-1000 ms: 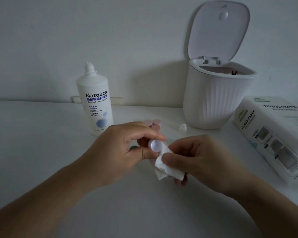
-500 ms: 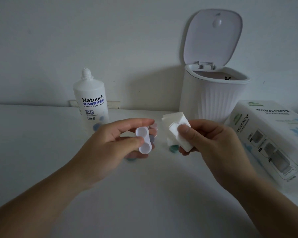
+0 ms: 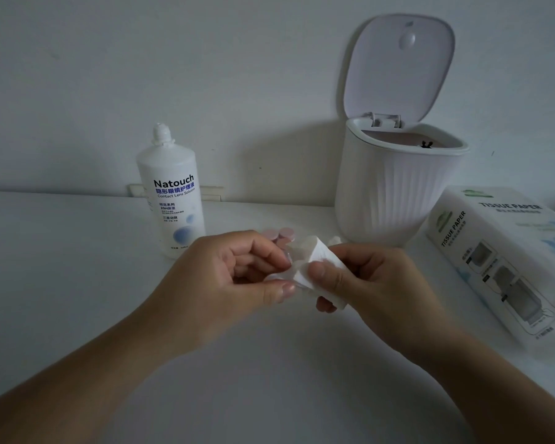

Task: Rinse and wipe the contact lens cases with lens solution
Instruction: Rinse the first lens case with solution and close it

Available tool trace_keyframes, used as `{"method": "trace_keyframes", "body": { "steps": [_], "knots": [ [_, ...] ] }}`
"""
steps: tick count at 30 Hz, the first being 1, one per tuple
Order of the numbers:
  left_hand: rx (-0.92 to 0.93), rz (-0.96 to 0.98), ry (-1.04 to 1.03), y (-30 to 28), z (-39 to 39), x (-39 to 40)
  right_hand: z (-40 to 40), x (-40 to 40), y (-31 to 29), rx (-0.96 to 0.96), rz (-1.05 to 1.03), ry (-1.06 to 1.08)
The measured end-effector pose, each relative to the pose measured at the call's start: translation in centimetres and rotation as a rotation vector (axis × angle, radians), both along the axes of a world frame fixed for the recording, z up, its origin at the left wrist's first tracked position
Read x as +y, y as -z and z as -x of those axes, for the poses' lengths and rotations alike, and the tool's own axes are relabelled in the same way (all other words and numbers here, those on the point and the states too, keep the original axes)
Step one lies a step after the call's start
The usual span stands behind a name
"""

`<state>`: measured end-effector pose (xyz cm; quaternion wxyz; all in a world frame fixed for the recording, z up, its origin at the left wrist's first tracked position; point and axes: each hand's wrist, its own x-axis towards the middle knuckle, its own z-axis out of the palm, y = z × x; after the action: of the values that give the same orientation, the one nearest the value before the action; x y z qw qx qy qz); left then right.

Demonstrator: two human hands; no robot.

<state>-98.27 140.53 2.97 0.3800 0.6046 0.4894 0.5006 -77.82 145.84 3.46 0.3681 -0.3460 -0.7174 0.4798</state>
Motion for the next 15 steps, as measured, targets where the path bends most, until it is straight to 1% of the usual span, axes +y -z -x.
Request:
{"method": "trace_keyframes", "body": {
  "steps": [5,7,9,13,15],
  "knots": [
    [-0.111,-0.029,-0.01,-0.22,0.0,0.02,0.01,0.49,0.35,0.068,-0.023,0.147],
    [-0.126,-0.023,0.018,-0.3,-0.09,-0.12,0.07,0.5,0.38,0.076,-0.013,0.147],
    [-0.109,-0.019,0.022,-0.31,-0.23,-0.24,0.13,0.35,0.36,0.067,0.005,0.1],
    [-0.093,-0.011,-0.017,-0.06,-0.17,-0.06,0.1,0.03,0.28,0.012,0.065,-0.066],
    [-0.098,0.0,0.003,0.11,-0.05,0.03,0.1,-0.02,0.23,-0.009,0.088,-0.119]
  ]
}}
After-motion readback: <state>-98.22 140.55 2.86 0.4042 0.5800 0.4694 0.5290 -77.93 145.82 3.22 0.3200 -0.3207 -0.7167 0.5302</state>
